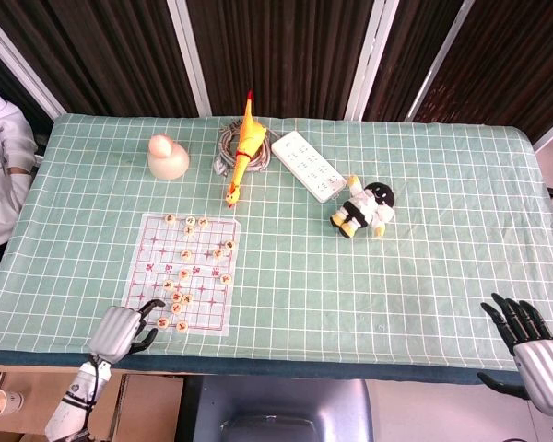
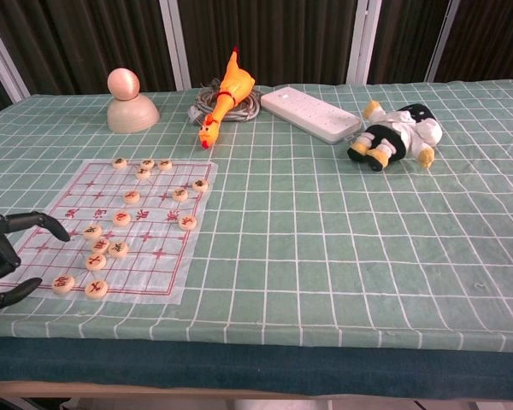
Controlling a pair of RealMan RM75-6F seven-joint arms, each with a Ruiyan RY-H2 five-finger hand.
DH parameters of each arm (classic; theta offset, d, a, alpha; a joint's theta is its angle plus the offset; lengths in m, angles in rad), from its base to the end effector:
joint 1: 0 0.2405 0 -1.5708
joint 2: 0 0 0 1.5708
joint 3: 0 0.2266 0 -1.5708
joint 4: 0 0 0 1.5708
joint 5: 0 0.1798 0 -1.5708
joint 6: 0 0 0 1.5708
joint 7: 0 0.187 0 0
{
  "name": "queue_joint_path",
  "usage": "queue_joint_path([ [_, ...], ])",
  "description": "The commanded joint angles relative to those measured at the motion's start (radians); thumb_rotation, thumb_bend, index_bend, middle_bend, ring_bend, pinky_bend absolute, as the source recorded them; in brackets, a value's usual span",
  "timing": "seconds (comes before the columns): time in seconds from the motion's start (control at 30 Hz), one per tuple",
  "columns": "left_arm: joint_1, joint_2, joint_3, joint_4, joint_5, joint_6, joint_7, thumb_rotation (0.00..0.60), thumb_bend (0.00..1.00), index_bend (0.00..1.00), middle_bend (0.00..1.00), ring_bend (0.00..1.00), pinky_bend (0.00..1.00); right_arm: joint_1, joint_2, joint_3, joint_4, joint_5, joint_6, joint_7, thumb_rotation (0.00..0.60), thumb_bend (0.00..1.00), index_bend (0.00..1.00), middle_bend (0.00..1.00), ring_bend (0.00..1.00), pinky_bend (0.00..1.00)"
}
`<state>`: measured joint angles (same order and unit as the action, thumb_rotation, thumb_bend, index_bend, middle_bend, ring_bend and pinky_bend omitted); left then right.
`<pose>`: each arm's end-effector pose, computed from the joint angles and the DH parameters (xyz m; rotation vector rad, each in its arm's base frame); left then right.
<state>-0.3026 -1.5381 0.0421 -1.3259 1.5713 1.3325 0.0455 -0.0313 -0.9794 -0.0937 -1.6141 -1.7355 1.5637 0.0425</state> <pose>-0.2235 0.2504 0.0251 -1.7275 -0.9467 -1.0048 -0.2706 -0.1585 0.1826 1.5807 -0.8892 0.8224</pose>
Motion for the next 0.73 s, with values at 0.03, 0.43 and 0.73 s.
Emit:
queue_joint_path([
  [0.03, 0.055, 0.080, 0.014, -0.082, 0.072, 0.143, 0.014, 0.600, 0.36, 0.31, 1.00, 1.00, 1.00, 0.001, 0.001, -0.002, -0.002, -0.002, -0.003, 0.002, 0.600, 0.01, 0.00, 0.00, 0.00, 0.00],
  [0.43, 0.296, 0.306, 0.129, -0.186, 0.225, 0.507, 0.081, 0.600, 0.39, 0.09, 0.14, 0.13, 0.33, -0.010, 0.004, -0.002, -0.007, -0.002, 0.011, -0.028, 0.600, 0.01, 0.00, 0.00, 0.00, 0.00],
  [0.73, 0.309, 0.338, 0.123, -0.177, 0.248, 0.491, 0.047, 0.600, 0.39, 0.00, 0.07, 0.06, 0.24, -0.020, 0.018, -0.005, -0.010, 0.001, 0.025, -0.011, 0.600, 0.01, 0.00, 0.00, 0.00, 0.00],
])
